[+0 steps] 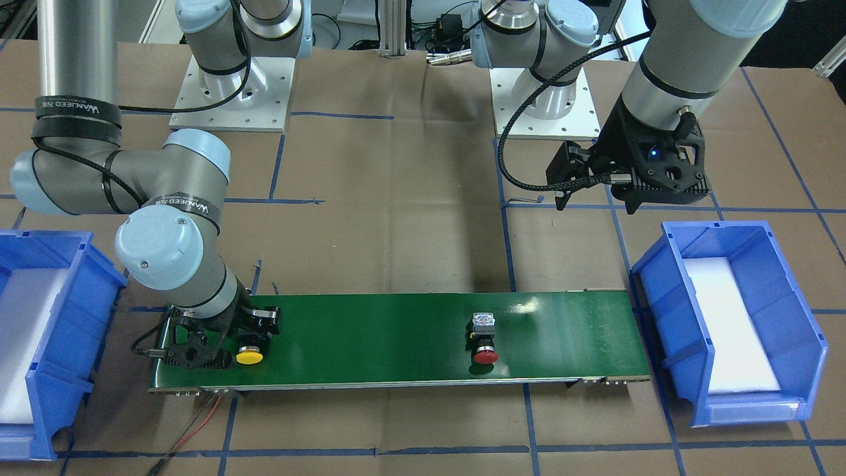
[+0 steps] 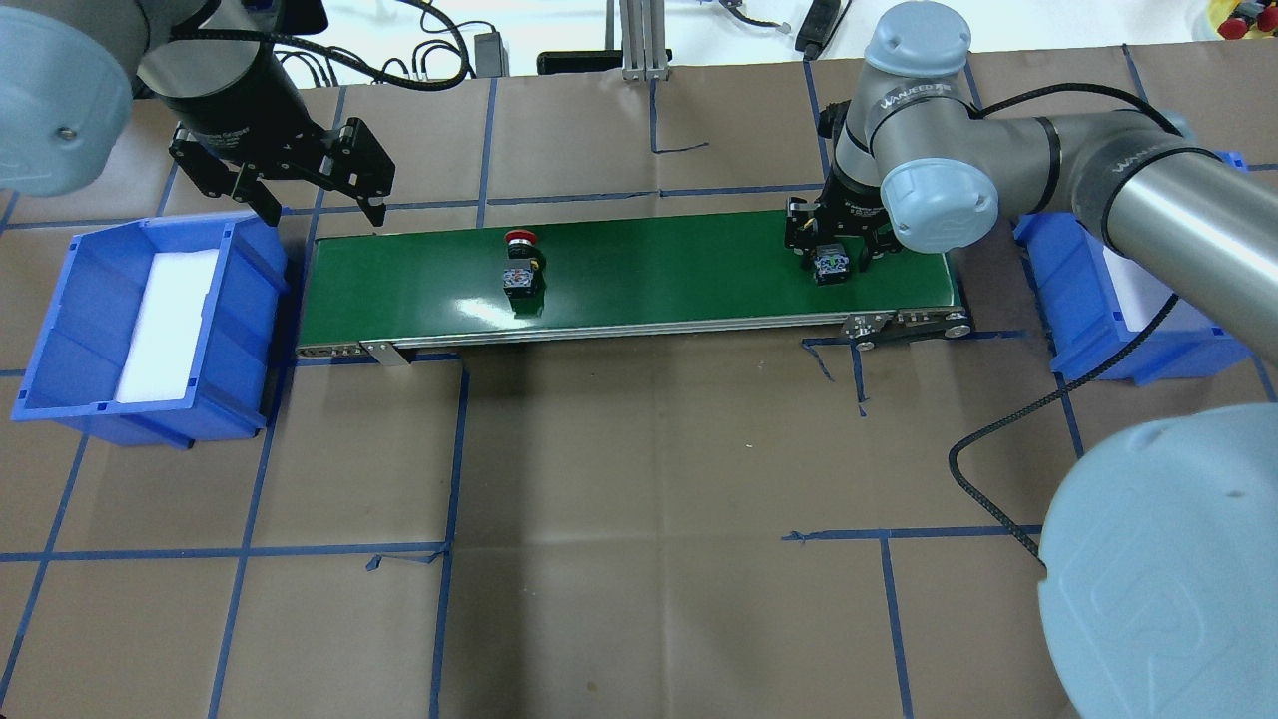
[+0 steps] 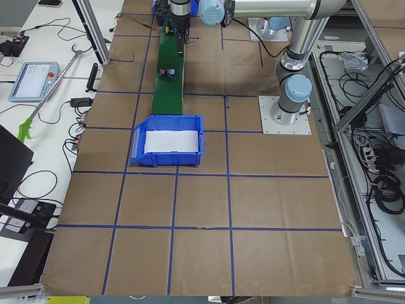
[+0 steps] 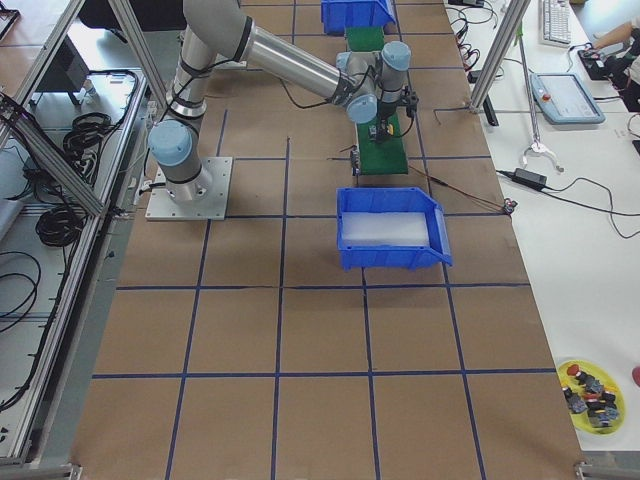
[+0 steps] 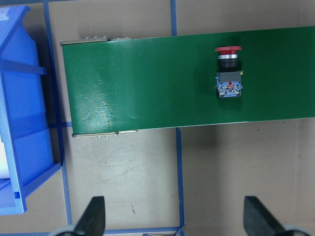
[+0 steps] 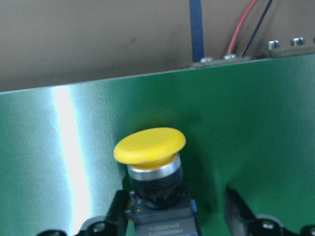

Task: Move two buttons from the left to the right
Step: 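Carry the yellow button into the far blue bin and release it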

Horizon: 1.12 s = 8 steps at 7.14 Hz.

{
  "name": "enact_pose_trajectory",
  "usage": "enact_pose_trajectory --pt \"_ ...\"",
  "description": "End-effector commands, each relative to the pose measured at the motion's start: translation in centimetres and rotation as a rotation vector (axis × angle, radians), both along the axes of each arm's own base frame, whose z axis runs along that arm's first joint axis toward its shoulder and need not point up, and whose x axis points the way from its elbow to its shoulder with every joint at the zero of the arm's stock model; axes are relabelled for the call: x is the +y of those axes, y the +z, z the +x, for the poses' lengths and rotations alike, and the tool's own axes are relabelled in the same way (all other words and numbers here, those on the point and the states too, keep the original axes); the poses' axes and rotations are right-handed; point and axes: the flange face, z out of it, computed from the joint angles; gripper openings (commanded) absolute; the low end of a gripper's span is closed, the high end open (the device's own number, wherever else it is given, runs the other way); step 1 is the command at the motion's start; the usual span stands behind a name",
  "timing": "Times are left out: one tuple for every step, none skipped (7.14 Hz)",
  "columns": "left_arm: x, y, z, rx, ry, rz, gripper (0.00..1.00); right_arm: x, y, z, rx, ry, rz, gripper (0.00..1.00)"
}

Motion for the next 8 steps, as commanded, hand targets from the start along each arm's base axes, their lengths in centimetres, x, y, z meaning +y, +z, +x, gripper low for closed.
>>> enact_pose_trajectory --pt "0.0 0.1 0.0 0.000 0.000 -0.001 1.00 -0.2 2.6 -0.3 0.029 0.040 0.043 0.04" --pt "0.0 0.1 0.0 0.000 0.000 -0.001 1.00 -0.7 6.2 -1.9 0.094 0.102 0.030 0.03" --pt "0.0 0.1 0.0 0.000 0.000 -0.003 1.00 -0.9 10.4 -4.0 0.135 0.137 0.024 0.03" --pt "0.0 0.1 0.0 0.000 0.000 -0.003 1.00 -1.0 12.6 -6.0 0.136 0.136 0.025 0.03" --pt "0.0 0.2 0.1 0.000 -0.001 -0.003 1.00 -1.7 17.6 -14.3 0.125 0.156 0.015 0.04" --pt "-0.1 0.2 0.1 0.002 -0.001 -0.003 1.00 -1.8 18.9 -20.0 0.122 0.197 0.013 0.04" --pt "-0.1 0.1 0.2 0.002 0.000 -0.001 1.00 -1.2 18.8 -26.1 0.117 0.188 0.023 0.04" --pt "-0.1 0.2 0.2 0.001 0.000 -0.004 1.00 -0.4 17.6 -31.4 0.095 0.198 0.042 0.04"
